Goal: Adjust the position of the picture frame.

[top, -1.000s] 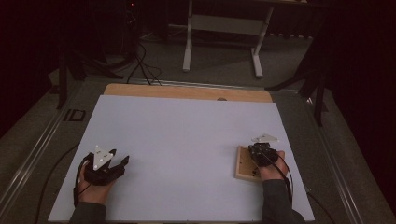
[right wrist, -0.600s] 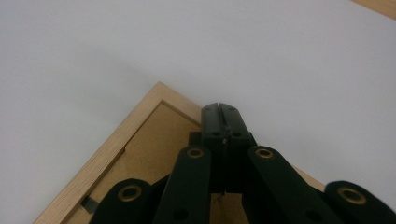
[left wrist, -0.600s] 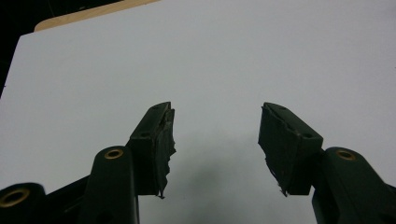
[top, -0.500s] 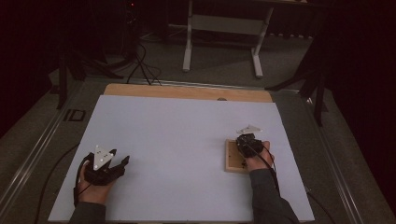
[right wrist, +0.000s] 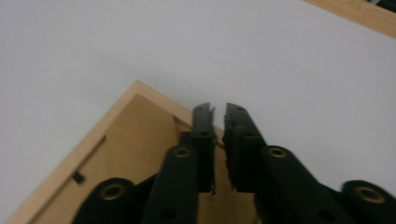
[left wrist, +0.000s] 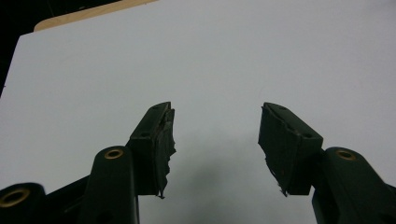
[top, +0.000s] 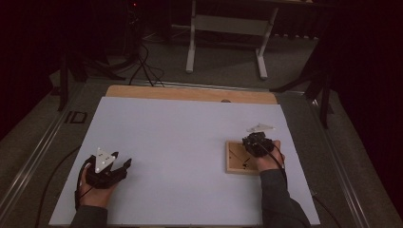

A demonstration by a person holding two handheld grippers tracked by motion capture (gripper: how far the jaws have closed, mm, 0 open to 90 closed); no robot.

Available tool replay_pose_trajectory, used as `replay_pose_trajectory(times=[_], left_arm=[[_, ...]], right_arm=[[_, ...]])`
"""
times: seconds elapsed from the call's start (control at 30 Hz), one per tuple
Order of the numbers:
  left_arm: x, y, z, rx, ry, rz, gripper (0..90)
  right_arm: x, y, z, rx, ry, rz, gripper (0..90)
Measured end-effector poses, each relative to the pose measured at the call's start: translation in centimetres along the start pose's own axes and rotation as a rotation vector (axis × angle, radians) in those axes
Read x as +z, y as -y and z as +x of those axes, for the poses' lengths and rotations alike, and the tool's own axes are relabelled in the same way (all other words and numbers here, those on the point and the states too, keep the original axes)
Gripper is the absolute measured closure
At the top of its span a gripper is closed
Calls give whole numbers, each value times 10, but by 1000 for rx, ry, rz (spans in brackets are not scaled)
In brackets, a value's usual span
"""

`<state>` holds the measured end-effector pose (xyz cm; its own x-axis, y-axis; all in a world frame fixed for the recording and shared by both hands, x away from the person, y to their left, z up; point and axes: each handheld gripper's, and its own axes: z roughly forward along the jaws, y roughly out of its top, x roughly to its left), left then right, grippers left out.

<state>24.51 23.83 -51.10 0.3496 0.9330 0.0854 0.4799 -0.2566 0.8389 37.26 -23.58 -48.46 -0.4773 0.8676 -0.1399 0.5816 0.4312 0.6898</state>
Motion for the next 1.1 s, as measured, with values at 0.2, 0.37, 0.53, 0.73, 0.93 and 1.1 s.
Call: replay_pose_trajectory(times=[0.2,0.37,0.53,0.73,0.93,1.1], left_arm=[[0,0,0,-6,-2,-1,449],[0,0,1,-6,-4,0,448],[0,0,0,-8,-5,-1,448],[0,0,1,-8,-5,3,447],[-1,0,-2,17,-10,5,447],[0,-1,-4,20,-11,5,447]], right_arm=[[-18,11,-11,24,0,-14,695],[-27,29,-18,71,-20,-5,687],[-34,45,-17,90,-34,11,686],[-40,62,-14,102,-58,24,684],[-46,73,-15,139,-87,31,683],[-47,79,-18,192,-126,30,701]])
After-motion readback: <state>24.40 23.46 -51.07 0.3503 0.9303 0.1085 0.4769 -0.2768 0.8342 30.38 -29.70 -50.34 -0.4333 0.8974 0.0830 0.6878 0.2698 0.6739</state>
